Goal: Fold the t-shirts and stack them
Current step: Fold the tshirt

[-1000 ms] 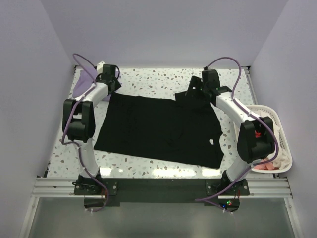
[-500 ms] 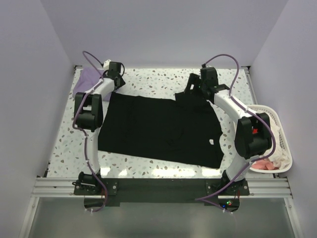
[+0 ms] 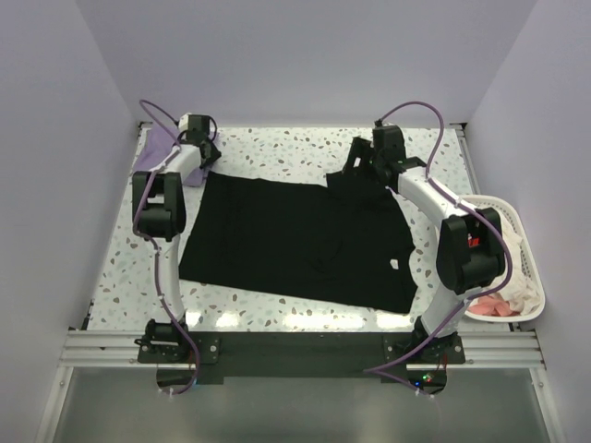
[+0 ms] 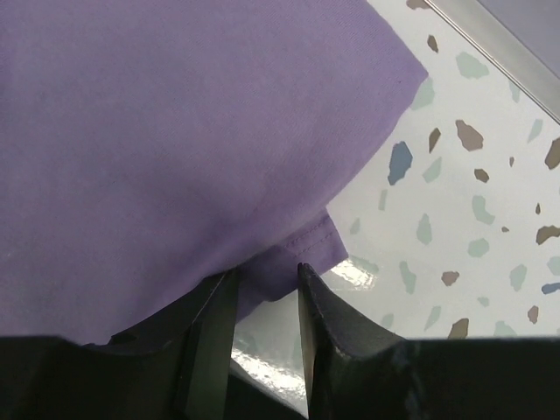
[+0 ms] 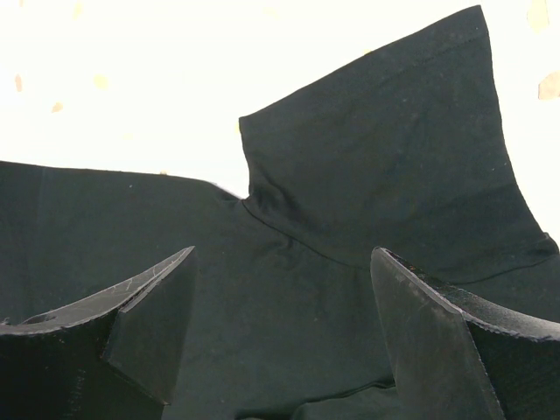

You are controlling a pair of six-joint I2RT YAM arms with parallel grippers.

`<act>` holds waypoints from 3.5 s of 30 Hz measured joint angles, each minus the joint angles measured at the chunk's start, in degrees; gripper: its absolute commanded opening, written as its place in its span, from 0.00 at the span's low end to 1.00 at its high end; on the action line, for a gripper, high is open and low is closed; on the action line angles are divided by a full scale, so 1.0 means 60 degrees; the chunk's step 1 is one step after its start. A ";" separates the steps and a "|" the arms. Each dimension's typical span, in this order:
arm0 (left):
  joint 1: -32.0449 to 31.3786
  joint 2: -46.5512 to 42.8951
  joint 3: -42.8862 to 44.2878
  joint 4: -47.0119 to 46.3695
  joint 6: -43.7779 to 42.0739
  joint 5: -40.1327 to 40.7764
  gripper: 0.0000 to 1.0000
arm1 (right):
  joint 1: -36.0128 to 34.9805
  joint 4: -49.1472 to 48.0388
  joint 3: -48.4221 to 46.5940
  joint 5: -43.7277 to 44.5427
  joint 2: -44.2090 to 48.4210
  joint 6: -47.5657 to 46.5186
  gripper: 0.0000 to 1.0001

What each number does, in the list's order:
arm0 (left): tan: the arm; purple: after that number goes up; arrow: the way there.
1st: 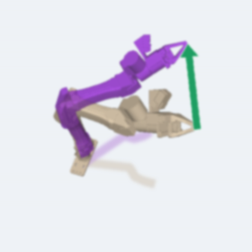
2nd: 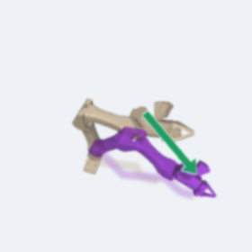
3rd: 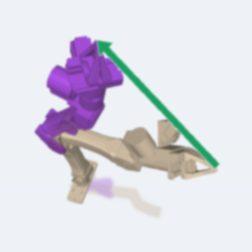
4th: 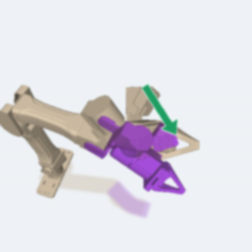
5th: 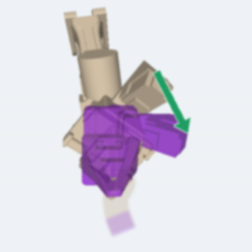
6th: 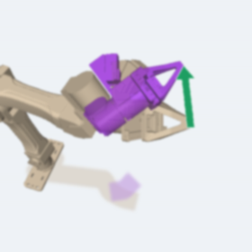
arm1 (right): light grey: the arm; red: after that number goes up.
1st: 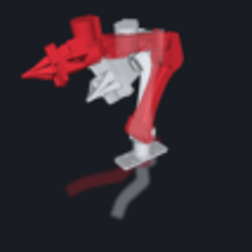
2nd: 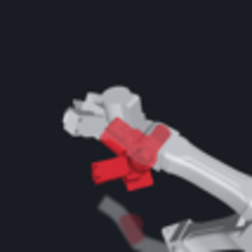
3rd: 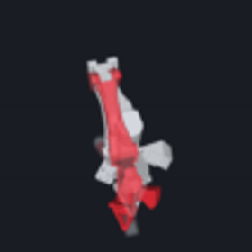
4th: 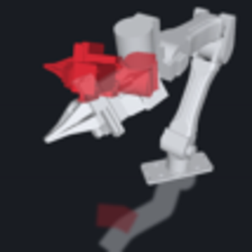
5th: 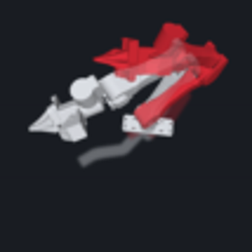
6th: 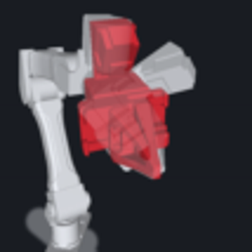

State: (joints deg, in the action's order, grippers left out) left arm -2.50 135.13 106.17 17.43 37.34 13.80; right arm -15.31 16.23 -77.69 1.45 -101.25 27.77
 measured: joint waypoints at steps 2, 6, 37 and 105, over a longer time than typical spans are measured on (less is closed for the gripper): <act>0.0146 0.0025 0.0062 0.0007 -0.0022 -0.0069 0.38 | 0.0000 -0.0004 0.0000 -0.0022 0.0000 0.0000 0.83; 0.0342 0.0153 0.0288 0.0036 -0.0098 -0.0135 0.37 | 0.0000 -0.0058 0.0000 -0.0076 0.0000 0.0000 0.83; 0.0124 -0.0299 0.0295 -0.0463 -0.1337 -0.0393 0.45 | 0.0000 -0.0135 -0.0076 -0.0408 -0.0335 -0.0215 0.83; -0.0903 -0.0987 -0.1621 0.0251 -0.1683 0.1738 0.00 | 0.1486 0.0681 -0.2881 0.1341 -0.3599 -0.0175 0.73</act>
State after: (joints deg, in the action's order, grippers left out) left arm -7.92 129.21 96.44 18.94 27.24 24.23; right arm -6.39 20.32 -94.98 9.50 -122.85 26.72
